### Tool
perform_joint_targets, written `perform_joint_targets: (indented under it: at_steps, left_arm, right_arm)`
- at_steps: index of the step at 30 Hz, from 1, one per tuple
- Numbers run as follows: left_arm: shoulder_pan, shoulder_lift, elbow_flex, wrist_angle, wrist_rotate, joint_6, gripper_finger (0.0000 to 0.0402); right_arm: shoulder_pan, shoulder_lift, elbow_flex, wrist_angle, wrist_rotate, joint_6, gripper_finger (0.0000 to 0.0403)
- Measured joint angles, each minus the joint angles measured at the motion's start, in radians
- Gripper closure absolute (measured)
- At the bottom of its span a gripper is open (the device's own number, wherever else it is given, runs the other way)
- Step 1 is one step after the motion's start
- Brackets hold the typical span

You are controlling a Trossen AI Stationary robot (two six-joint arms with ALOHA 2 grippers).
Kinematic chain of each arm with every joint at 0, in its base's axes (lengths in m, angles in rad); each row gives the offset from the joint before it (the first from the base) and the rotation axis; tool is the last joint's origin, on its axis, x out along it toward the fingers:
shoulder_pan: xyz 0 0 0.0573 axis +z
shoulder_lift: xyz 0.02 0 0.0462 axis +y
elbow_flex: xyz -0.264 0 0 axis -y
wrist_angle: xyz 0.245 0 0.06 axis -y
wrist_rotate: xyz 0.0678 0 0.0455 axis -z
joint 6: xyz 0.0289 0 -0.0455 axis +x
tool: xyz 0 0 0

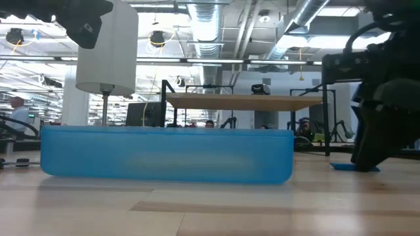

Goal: Pack school essentials
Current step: Put the blue eraser into the supply box

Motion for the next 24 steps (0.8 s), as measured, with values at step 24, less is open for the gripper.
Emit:
perform_joint_targets:
  at_steps: [24]
  left_arm:
    - [0.000, 0.000, 0.000, 0.000, 0.000, 0.000, 0.0299]
  right_arm:
    - [-0.113, 0.008, 0.087, -0.115, -0.136, -0.147, 0.0153]
